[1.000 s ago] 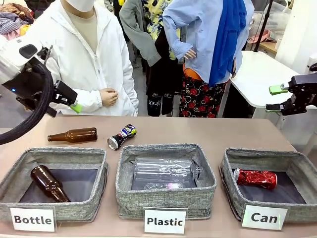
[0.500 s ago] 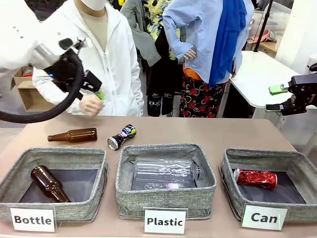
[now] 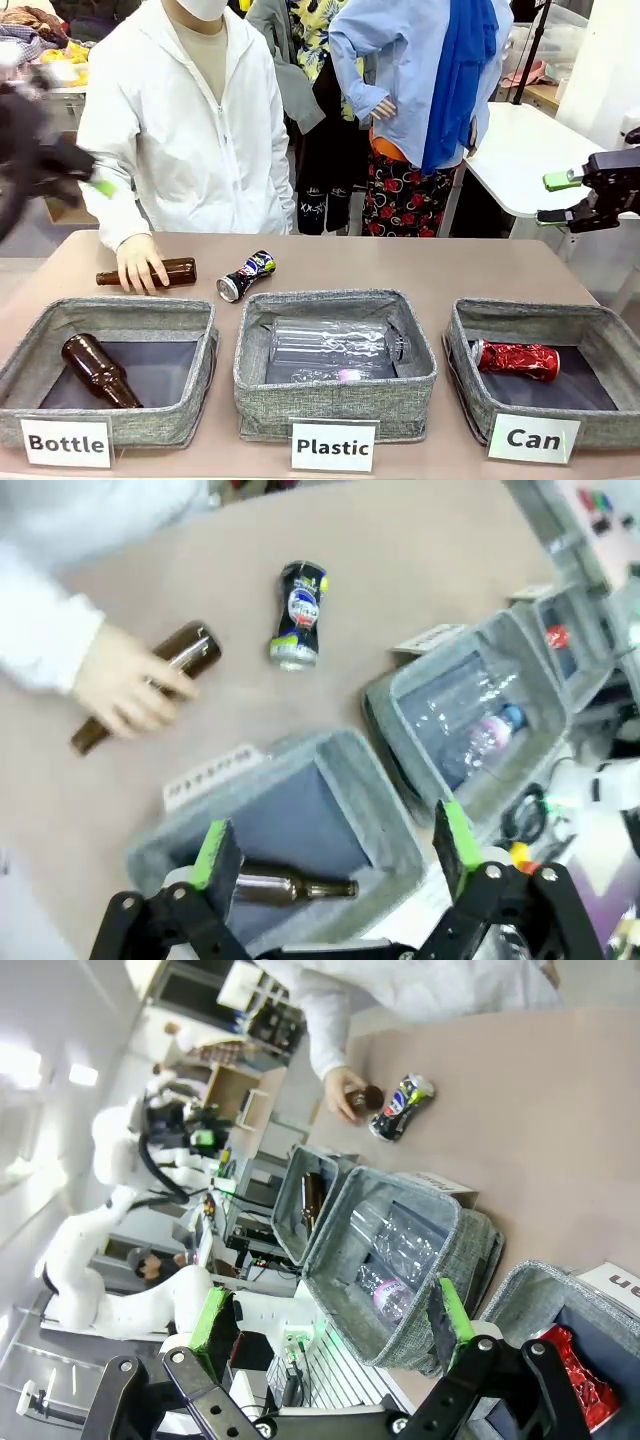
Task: Sort the can waste into the basket.
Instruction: Pick up the can waste from the table and place it in the right Fabric basket.
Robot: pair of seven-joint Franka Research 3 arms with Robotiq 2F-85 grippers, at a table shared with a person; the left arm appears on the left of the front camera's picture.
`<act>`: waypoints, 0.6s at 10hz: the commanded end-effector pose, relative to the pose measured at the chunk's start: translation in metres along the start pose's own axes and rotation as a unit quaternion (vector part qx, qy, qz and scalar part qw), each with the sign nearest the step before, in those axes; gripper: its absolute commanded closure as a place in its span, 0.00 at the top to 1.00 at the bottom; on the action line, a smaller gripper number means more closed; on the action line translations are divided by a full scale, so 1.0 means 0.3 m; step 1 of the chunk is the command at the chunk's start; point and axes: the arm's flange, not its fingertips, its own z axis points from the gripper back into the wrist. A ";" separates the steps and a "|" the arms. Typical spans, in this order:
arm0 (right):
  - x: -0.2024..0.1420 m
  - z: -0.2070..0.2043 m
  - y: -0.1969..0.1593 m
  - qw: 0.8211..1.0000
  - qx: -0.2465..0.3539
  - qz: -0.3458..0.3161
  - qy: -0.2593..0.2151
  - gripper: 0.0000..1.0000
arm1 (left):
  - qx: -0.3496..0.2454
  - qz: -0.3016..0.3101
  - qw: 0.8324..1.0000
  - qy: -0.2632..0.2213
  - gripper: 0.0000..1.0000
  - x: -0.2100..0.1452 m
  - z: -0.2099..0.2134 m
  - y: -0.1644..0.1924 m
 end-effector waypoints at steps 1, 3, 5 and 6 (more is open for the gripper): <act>0.000 0.006 0.002 1.000 0.000 0.011 0.001 1.00 | -0.017 0.074 0.994 -0.076 1.00 -0.214 0.151 0.118; 0.000 0.006 0.002 1.000 0.000 0.011 0.001 1.00 | -0.058 0.156 0.981 -0.104 1.00 -0.310 0.284 0.273; 0.000 0.006 0.002 1.000 0.000 0.011 0.001 1.00 | -0.069 0.168 0.982 -0.058 1.00 -0.241 0.242 0.320; 0.000 0.006 0.002 1.000 0.000 0.011 0.001 1.00 | -0.080 0.151 0.985 -0.020 1.00 -0.173 0.246 0.336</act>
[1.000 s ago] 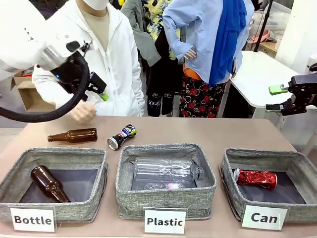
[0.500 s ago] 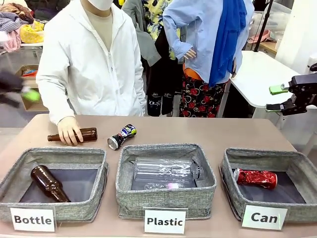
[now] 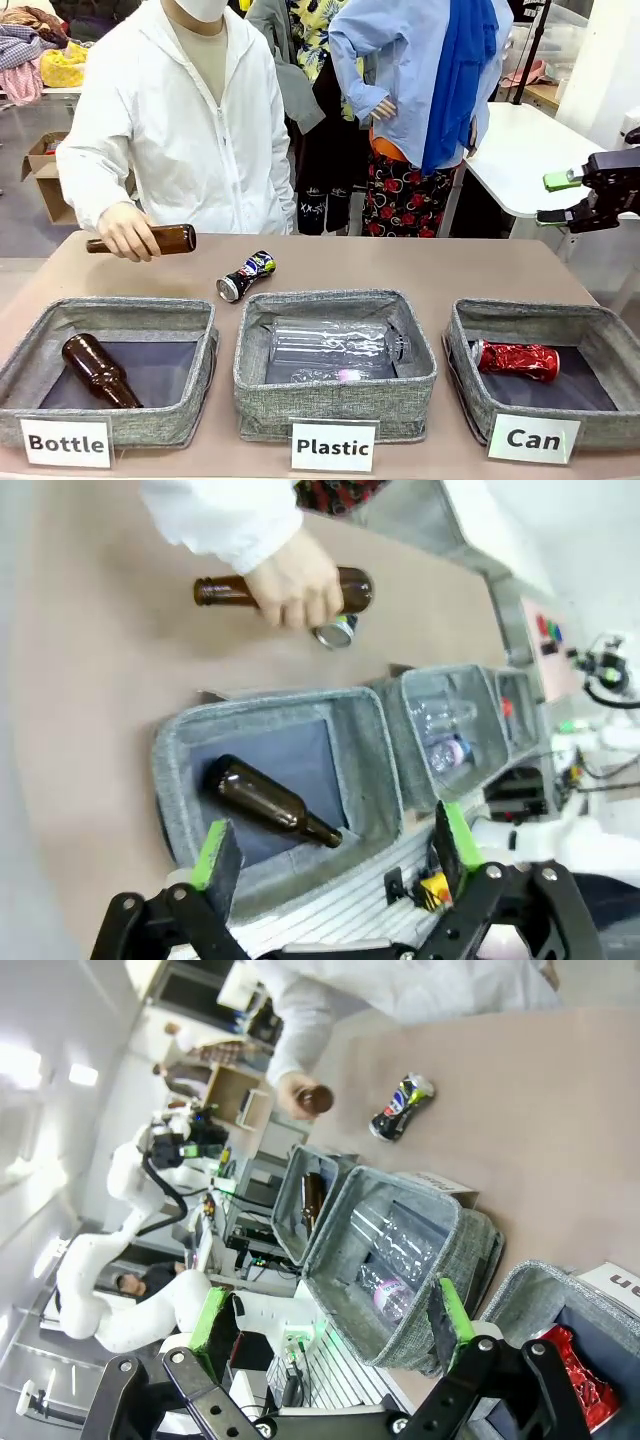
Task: Sort the can waste into the basket.
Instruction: Pick up the can waste from the table and place it in the right Fabric basket.
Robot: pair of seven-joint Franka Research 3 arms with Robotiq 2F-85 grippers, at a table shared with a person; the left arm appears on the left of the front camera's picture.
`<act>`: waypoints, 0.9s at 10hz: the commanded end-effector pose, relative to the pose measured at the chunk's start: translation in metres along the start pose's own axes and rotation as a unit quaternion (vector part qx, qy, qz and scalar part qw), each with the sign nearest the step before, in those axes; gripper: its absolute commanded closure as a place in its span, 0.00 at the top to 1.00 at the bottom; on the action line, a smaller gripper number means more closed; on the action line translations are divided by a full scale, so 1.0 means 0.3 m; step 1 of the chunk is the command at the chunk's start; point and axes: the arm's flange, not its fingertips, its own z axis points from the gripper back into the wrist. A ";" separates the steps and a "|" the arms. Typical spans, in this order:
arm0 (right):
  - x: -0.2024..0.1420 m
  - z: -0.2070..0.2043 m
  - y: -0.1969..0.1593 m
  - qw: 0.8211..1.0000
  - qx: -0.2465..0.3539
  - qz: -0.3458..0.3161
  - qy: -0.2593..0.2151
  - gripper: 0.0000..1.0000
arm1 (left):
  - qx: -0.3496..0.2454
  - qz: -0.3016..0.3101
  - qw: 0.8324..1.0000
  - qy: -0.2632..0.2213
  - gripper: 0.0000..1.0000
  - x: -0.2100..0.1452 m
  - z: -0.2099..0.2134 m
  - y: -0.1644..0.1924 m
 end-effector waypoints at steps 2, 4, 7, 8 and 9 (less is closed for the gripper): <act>0.000 0.006 0.001 1.000 0.000 0.011 0.001 1.00 | -0.006 -0.008 0.996 0.089 1.00 0.190 0.103 -0.009; 0.000 0.006 0.001 1.000 0.000 0.011 0.001 1.00 | -0.058 0.038 0.996 0.057 1.00 0.111 0.434 0.084; 0.000 0.006 0.001 1.000 0.000 0.011 0.001 1.00 | -0.131 0.041 0.990 -0.032 1.00 -0.182 0.676 0.186; 0.000 0.006 0.001 1.000 0.000 0.011 0.001 1.00 | -0.140 0.036 0.989 -0.045 1.00 -0.239 0.657 0.213; 0.000 0.006 0.001 1.000 0.000 0.011 0.001 1.00 | -0.141 0.046 0.988 -0.048 1.00 -0.258 0.643 0.226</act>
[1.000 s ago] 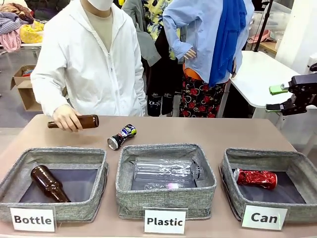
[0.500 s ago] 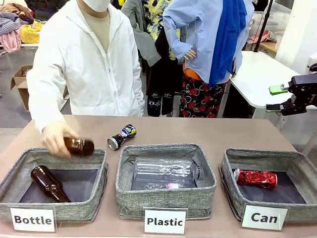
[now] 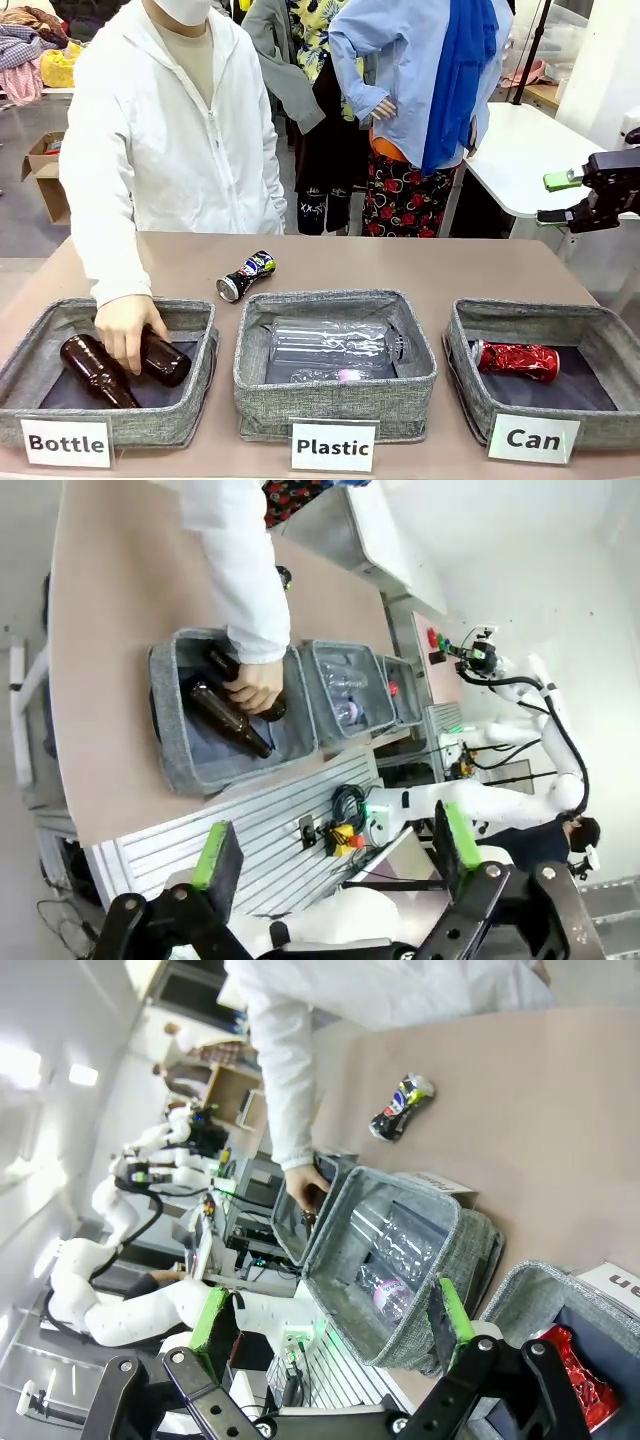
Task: Sort the can waste into the basket.
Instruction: Pick up the can waste from the table and place it in the right Fabric basket.
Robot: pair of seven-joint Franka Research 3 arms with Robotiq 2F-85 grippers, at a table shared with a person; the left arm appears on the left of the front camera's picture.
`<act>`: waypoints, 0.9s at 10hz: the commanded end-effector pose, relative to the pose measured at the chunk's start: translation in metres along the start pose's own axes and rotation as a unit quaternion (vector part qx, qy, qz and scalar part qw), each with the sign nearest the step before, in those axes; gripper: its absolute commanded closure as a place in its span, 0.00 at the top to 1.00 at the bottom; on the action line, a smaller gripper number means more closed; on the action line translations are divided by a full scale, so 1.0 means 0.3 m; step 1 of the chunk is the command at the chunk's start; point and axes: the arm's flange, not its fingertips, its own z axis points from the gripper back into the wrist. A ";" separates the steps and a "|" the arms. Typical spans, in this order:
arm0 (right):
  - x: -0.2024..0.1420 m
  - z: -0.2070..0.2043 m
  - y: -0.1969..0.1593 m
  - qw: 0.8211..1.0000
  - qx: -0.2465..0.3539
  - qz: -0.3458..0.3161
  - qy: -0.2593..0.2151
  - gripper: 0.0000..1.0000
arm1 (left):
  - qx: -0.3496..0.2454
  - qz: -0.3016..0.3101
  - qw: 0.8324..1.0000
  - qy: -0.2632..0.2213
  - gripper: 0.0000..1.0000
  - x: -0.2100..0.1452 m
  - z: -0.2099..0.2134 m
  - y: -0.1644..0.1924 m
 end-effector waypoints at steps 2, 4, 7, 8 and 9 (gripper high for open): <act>0.000 0.005 0.002 1.000 0.000 0.011 0.001 1.00 | -0.011 -0.015 1.000 -0.002 1.00 0.030 -0.091 0.013; 0.000 0.005 0.002 1.000 0.000 0.011 0.001 1.00 | 0.007 -0.014 1.000 0.012 1.00 0.083 -0.144 -0.043; 0.000 0.005 0.002 1.000 0.000 0.011 0.001 1.00 | 0.120 -0.005 0.992 0.042 1.00 0.243 -0.413 -0.276; 0.000 0.005 0.002 1.000 0.000 0.011 0.001 1.00 | 0.194 -0.002 0.979 0.055 1.00 0.322 -0.545 -0.346; 0.000 0.005 0.002 1.000 0.000 0.011 0.001 1.00 | 0.240 -0.011 0.968 0.070 1.00 0.397 -0.683 -0.391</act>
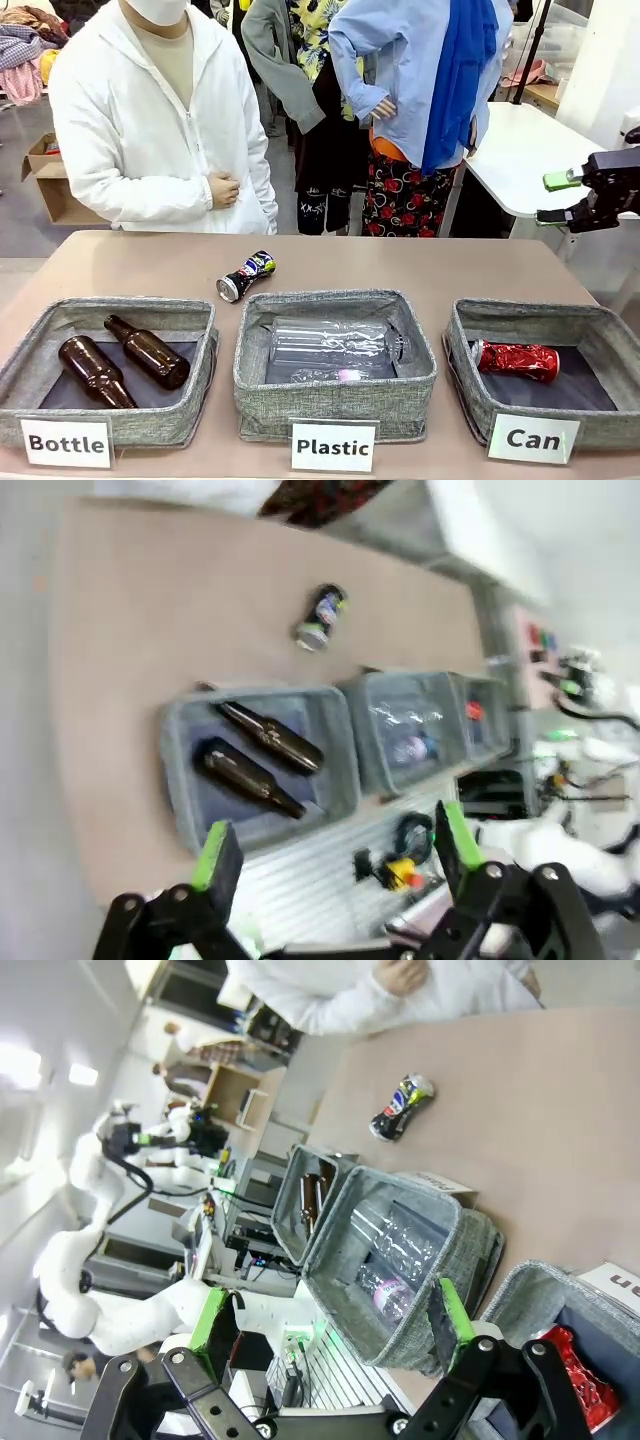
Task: Sort the can waste into the basket.
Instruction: Pick up the can waste from the table and place it in the right Fabric basket.
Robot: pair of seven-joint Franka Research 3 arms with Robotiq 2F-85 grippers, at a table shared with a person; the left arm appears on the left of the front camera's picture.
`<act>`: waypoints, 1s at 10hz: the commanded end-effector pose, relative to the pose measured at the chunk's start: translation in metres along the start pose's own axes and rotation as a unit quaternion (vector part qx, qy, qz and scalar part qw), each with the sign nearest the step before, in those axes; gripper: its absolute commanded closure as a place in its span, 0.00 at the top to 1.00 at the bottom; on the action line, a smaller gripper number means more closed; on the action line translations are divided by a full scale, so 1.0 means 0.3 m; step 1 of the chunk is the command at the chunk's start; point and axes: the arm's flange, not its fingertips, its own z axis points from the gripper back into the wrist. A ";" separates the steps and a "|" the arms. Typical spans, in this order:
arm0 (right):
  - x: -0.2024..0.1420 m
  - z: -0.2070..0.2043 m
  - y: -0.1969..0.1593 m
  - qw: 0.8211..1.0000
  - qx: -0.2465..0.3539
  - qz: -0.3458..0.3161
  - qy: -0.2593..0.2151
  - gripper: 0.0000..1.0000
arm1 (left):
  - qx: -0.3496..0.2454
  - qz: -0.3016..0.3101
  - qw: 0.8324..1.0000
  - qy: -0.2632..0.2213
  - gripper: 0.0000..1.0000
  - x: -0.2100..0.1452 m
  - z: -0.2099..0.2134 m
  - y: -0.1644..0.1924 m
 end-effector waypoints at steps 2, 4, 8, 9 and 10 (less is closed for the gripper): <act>0.000 0.006 0.001 1.000 0.000 0.010 0.001 1.00 | 0.126 -0.052 0.987 0.083 1.00 0.208 -0.369 -0.173; 0.000 0.006 0.001 1.000 0.000 0.010 0.001 1.00 | 0.185 -0.134 0.967 0.114 1.00 0.317 -0.666 -0.300; 0.000 0.006 0.001 1.000 0.000 0.010 0.001 1.00 | 0.152 -0.328 0.905 0.224 1.00 0.434 -1.165 -0.399; 0.000 0.006 0.001 1.000 0.000 0.010 0.001 1.00 | 0.128 -0.363 0.886 0.258 1.00 0.434 -1.288 -0.399; 0.000 0.006 0.001 1.000 0.000 0.010 0.001 1.00 | 0.138 -0.376 0.883 0.244 1.00 0.429 -1.397 -0.390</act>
